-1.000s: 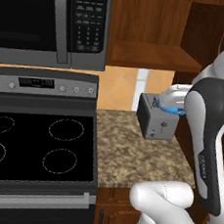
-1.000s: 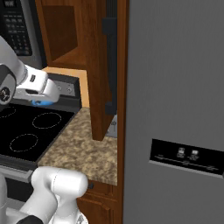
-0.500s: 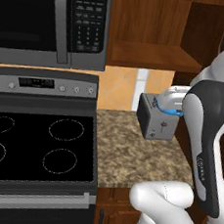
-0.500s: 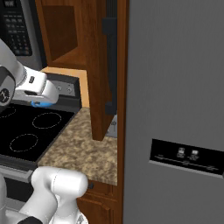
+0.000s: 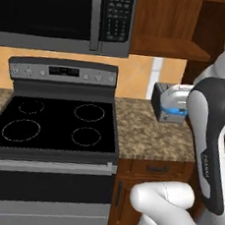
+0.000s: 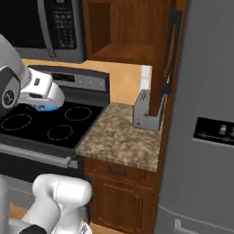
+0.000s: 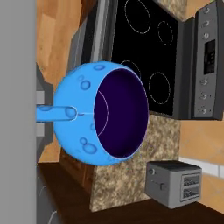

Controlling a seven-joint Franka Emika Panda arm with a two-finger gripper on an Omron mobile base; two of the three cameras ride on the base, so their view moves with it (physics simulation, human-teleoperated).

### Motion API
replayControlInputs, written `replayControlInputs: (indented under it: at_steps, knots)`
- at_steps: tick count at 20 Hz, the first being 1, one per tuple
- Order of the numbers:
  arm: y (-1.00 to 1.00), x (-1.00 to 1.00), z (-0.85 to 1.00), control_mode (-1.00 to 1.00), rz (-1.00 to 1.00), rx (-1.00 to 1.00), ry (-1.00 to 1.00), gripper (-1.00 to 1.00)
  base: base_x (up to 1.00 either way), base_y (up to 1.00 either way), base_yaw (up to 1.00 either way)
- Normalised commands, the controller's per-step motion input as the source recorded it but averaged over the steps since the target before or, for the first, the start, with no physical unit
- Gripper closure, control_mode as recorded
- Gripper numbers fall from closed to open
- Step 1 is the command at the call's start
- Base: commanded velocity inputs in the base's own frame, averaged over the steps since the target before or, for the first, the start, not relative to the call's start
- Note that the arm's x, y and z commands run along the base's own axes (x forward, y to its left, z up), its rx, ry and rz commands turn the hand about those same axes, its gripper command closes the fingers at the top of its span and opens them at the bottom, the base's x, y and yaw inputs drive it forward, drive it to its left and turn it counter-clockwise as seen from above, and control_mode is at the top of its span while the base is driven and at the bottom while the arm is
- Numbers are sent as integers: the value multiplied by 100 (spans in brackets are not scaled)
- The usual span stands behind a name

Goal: Gather all objects into one cabinet and sort the glasses and bowls to opposite sides.

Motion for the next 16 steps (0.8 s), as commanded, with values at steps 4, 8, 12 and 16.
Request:
replayControlInputs:
  at_steps: [4,8,12,16]
  knots:
    - [0,0,0,100,0,0,0,100,-71,98,59]
    - [0,0,0,100,0,0,0,100,-19,94,76]
    - [0,0,0,100,0,0,0,100,-4,71,80]
    - [0,0,0,100,0,0,0,100,-6,53,83]
